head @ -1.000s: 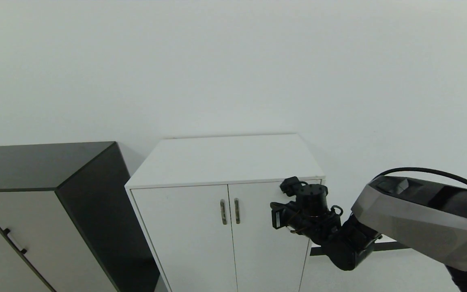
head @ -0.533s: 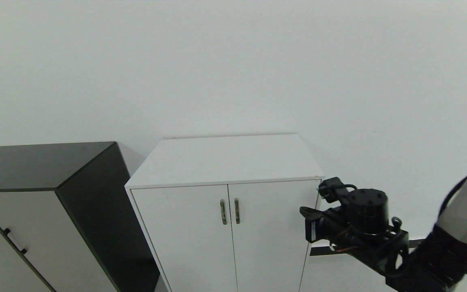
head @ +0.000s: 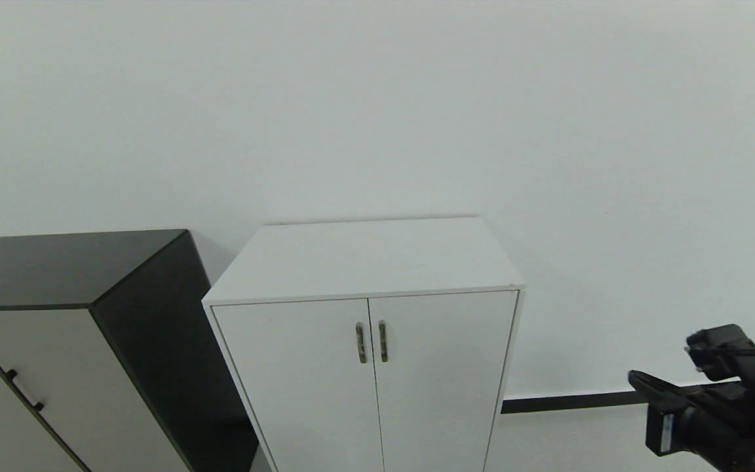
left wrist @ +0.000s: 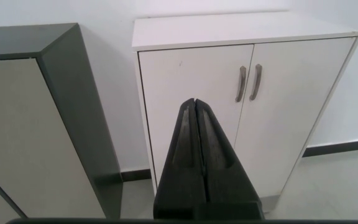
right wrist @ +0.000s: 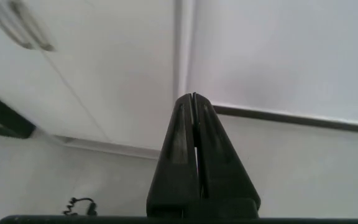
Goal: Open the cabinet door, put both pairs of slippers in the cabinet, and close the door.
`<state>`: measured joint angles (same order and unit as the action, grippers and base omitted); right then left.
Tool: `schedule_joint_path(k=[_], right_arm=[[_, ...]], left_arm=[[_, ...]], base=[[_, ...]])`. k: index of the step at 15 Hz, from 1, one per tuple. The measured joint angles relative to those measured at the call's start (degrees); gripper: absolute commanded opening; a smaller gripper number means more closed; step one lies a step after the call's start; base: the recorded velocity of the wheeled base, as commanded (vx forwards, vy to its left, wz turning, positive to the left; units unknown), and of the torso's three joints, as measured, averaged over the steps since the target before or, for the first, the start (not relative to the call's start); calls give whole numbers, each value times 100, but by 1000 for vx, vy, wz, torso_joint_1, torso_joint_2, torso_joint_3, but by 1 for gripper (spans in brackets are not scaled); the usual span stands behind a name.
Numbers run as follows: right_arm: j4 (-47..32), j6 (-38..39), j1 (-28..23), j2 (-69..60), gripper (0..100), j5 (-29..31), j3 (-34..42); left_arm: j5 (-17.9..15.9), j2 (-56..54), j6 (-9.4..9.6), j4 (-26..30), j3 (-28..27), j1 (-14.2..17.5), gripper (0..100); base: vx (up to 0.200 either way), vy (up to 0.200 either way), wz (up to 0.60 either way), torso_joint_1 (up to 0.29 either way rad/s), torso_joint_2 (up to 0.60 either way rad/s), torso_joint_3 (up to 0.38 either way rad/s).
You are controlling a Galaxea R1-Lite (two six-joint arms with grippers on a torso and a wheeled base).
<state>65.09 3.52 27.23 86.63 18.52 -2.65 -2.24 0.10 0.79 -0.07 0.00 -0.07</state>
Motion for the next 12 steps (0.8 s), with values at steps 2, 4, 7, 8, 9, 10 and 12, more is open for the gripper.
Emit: schedule_joint_path(k=[2,4,7,8,9,10,12], right_arm=[[-844,-44,-141,-757,0,200,163],[-1979,-66,-212,-1694,0,256,213],[-3933,-77,-243,-3335,0,26,235],[-4536,-79,-249,-3864,0,-169,244],[-5115,-82,-246,-4409,0,-368,244],[-5675,-104,-246,-4918,0,-536,244],[-6315,-165,-246,-5683,0,-757,240]], left_arm=[[-2,0,5,0,0,-2,0],[-2,0,0,0,0,-2,0],[-2,0,0,0,0,0,0],[-2,0,0,0,0,0,0],[-5,0,0,0,0,-2,0],[-2,0,0,0,0,-2,0],[-5,0,0,-4,0,-2,0]], base=[[0,0,0,0,0,0],[0,0,0,0,0,0],[0,0,0,0,0,0],[0,0,0,0,0,0],[0,0,0,0,0,0],[0,0,0,0,0,0],[0,0,0,0,0,0]])
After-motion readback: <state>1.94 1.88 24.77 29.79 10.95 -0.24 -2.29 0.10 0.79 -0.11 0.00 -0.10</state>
